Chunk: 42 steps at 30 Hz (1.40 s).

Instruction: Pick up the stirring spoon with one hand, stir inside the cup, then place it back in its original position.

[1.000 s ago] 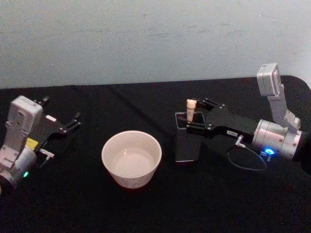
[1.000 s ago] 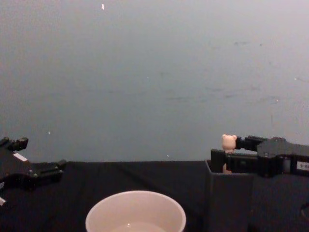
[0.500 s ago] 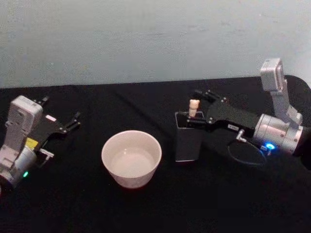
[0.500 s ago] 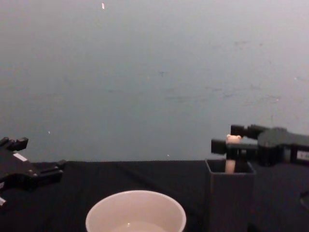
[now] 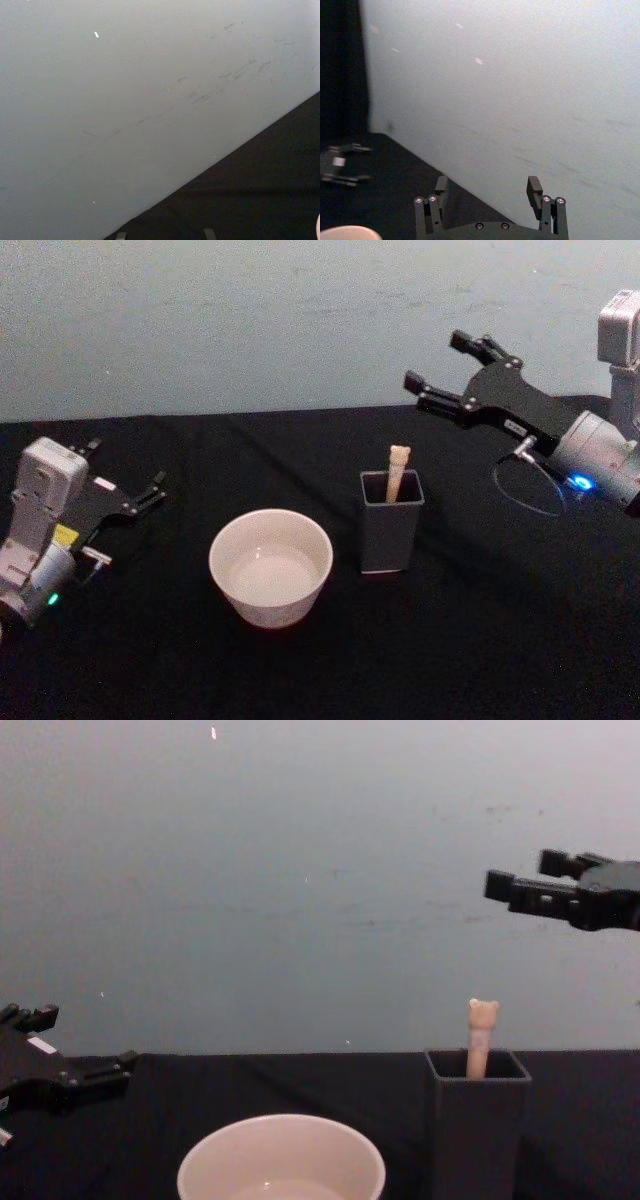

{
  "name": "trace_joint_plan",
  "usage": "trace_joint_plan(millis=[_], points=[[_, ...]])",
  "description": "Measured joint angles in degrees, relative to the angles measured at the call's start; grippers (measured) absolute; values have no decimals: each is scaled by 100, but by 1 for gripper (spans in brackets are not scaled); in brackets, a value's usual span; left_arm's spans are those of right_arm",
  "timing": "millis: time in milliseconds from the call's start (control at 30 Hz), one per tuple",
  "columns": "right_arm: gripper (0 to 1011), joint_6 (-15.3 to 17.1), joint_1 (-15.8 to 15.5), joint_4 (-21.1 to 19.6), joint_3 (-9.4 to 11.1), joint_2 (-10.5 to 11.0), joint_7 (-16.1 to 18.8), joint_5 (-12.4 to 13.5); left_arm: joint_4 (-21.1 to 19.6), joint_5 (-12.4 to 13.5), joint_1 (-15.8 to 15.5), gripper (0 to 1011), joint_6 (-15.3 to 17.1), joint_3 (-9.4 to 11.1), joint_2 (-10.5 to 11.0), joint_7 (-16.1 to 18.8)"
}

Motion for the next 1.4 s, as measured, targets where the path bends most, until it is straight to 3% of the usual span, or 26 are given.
trace_joint_plan(millis=[200, 300, 833, 1400], points=[[1002, 398, -184, -7, 90, -68, -816, -397, 0, 0, 0, 1001, 0, 0, 0, 0], [1000, 558, -255, 93, 87, -130, -1010, -525, 0, 0, 0, 1001, 0, 0, 0, 0], [1002, 772, -451, 522, 73, -456, -1186, -832, 0, 0, 0, 1001, 0, 0, 0, 0], [1000, 798, -462, 555, 88, -483, -1210, -895, 0, 0, 0, 1001, 0, 0, 0, 0]])
